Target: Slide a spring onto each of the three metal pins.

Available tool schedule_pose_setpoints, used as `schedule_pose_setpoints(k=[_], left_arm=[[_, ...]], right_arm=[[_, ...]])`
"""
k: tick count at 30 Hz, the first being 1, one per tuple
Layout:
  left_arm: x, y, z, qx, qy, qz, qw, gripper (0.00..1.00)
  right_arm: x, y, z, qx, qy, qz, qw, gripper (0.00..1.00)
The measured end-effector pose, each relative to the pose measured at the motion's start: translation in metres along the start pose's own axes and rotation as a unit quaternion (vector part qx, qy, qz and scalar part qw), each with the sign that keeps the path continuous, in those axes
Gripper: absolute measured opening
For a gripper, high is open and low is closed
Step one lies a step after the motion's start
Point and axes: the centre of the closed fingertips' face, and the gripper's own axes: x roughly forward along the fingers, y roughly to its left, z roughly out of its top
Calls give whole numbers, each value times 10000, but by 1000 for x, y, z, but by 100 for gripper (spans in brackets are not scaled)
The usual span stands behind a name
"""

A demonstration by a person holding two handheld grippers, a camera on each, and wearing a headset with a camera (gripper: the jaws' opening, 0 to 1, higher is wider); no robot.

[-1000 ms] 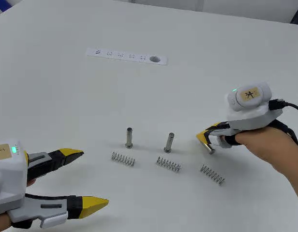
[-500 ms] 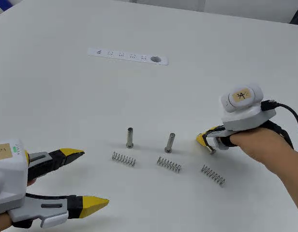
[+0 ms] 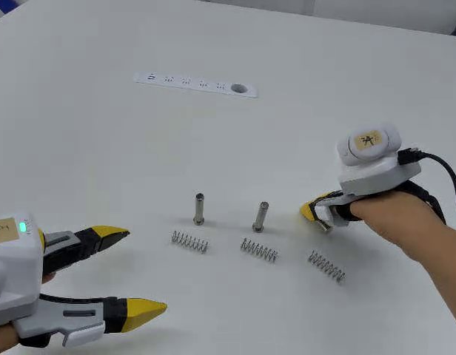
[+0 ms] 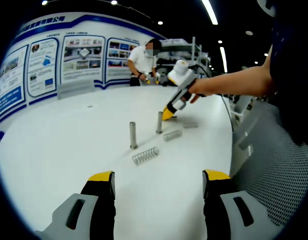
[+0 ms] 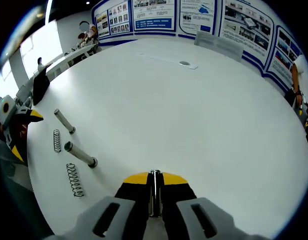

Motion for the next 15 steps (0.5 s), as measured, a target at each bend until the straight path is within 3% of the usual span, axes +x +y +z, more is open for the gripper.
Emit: schedule_pose_setpoints(k=[8, 15], left_arm=[[0, 1, 1, -2, -12, 8, 10000, 72], [0, 1, 1, -12, -17, 9, 10000, 72]], right_arm=[[-1, 0, -1, 218, 3, -43, 9998, 8], [-14, 3, 7, 246, -176, -26, 9995, 8]])
